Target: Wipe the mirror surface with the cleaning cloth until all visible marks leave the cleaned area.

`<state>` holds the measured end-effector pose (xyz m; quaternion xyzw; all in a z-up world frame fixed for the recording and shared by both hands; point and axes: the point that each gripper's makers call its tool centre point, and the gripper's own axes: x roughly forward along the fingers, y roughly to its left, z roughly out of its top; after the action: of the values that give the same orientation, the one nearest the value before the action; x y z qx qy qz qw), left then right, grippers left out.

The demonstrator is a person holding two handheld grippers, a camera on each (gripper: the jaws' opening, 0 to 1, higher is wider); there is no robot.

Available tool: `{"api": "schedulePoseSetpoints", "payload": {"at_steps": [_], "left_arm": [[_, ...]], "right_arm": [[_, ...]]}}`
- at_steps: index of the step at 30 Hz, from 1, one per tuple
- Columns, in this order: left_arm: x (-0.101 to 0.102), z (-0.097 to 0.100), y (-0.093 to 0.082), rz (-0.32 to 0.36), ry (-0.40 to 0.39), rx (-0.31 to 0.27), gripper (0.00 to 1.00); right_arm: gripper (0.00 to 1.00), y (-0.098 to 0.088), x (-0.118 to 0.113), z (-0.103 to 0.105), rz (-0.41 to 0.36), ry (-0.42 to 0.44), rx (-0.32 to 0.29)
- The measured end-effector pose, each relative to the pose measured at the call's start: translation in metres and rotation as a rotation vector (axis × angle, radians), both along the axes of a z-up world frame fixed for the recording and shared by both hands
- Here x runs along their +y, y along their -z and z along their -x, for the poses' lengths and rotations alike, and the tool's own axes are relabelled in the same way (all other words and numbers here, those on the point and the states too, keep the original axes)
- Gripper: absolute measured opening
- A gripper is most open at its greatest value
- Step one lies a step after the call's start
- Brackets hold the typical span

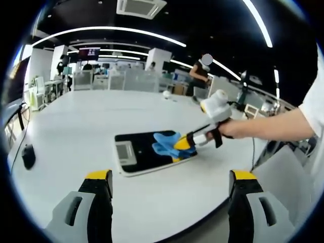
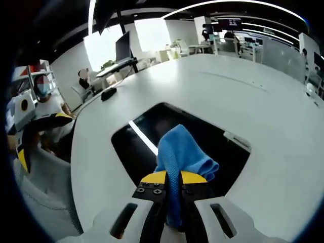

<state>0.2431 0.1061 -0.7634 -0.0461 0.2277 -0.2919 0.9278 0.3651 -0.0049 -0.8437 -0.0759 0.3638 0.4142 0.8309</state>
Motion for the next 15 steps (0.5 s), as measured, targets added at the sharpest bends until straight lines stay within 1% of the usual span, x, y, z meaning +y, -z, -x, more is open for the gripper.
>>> {"api": "schedulePoseSetpoints", "payload": {"at_steps": [3,8,13,15], "left_arm": [[0.000,0.000,0.000,0.001,0.000,0.000,0.96],[0.000,0.000,0.000,0.000,0.003,0.001,0.96],[-0.001,0.001,0.000,0.001,0.004,0.000,0.96],[-0.001,0.001,0.000,0.002,0.005,0.000,0.96]], "right_arm": [[0.03,0.003,-0.001,-0.003,0.002,-0.002,0.002],[0.03,0.005,-0.004,-0.002,0.000,-0.004,0.004],[0.03,0.002,-0.001,0.011,0.001,-0.009,0.005],[0.03,0.002,-0.001,0.012,-0.002,-0.008,0.008]]}}
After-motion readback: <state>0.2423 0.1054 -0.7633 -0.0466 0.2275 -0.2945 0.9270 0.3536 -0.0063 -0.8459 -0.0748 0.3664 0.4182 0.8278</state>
